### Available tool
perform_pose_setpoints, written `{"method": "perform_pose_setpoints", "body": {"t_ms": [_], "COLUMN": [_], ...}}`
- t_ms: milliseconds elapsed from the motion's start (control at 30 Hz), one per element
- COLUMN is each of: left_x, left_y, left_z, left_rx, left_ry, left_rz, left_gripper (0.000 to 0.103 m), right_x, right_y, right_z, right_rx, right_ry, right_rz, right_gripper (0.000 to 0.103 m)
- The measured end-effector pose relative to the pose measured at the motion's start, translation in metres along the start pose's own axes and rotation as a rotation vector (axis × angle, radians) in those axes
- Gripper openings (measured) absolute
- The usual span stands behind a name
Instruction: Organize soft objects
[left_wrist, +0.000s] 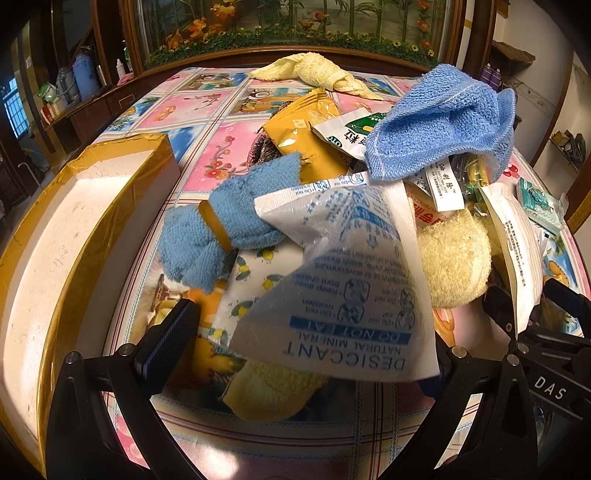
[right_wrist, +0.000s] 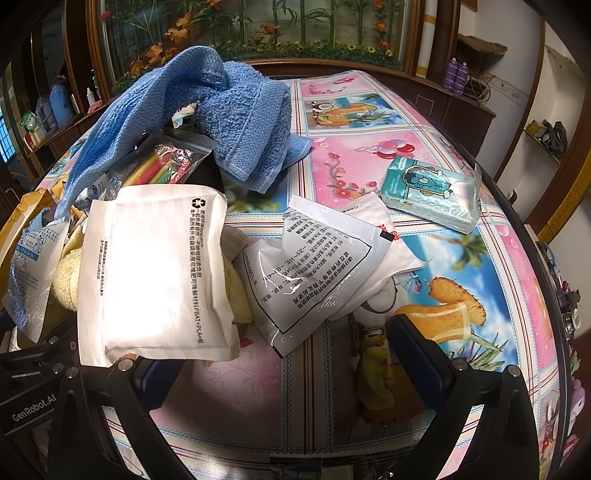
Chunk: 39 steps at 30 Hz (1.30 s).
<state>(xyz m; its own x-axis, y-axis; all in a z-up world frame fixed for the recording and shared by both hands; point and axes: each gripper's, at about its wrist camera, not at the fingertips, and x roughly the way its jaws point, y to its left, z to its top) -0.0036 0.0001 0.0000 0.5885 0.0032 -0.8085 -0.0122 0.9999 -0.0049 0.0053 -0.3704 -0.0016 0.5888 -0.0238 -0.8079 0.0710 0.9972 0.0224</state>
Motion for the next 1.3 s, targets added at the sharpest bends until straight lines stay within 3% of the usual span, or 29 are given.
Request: {"method": "perform_pose_setpoints", "body": {"t_ms": [167, 367, 433, 500, 567, 733, 767, 833, 967, 1000, 1133, 1300], "left_x": [-0.012, -0.017, -0.021, -0.036, -0.055, -0.105, -0.112, -0.124, -0.131, -0.129, -0.115, -0.104], "left_y": [-0.009, -0.008, -0.005, 0.008, 0.024, 0.065, 0.073, 0.083, 0.076, 0.072, 0.056, 0.053], "left_z": [-0.02, -0.022, -0.025, -0.032, -0.037, -0.038, -0.039, -0.041, -0.047, -0.048, -0.049, -0.038], "left_rx": [0.052, 0.076, 0.092, 0.037, 0.006, -0.002, 0.0, 0.017, 0.095, 0.108, 0.121, 0.118], "left_ry": [0.005, 0.047, 0.07, 0.066, 0.036, -0.12, -0.139, -0.165, -0.168, -0.157, -0.12, -0.095], "left_rz": [-0.033, -0.054, -0.084, -0.178, -0.26, -0.268, -0.264, -0.247, -0.279, -0.288, -0.309, -0.3], "left_gripper": [0.103, 0.103, 0.102, 0.099, 0.098, 0.098, 0.098, 0.098, 0.098, 0.098, 0.098, 0.098], "right_x": [-0.001, -0.003, -0.009, -0.015, -0.02, -0.026, -0.029, -0.054, -0.128, -0.133, -0.107, -0.077], "right_y": [0.0, 0.003, 0.005, 0.003, 0.001, -0.011, -0.015, -0.028, -0.055, -0.06, -0.057, -0.038], "right_z": [0.0, -0.003, -0.008, -0.018, -0.024, -0.027, -0.025, -0.02, -0.024, -0.023, -0.013, -0.006], "right_rx": [-0.001, 0.001, -0.011, 0.01, -0.036, -0.069, -0.057, -0.019, 0.023, 0.026, -0.004, -0.074], "right_ry": [0.0, 0.011, 0.05, 0.066, 0.068, 0.082, 0.092, 0.011, -0.297, -0.313, -0.142, -0.084], "right_rz": [-0.001, 0.003, 0.013, -0.004, 0.022, 0.054, 0.078, 0.138, 0.203, 0.214, 0.211, 0.187], "right_gripper": [0.103, 0.103, 0.103, 0.103, 0.103, 0.102, 0.098, 0.096, 0.1, 0.101, 0.101, 0.1]}}
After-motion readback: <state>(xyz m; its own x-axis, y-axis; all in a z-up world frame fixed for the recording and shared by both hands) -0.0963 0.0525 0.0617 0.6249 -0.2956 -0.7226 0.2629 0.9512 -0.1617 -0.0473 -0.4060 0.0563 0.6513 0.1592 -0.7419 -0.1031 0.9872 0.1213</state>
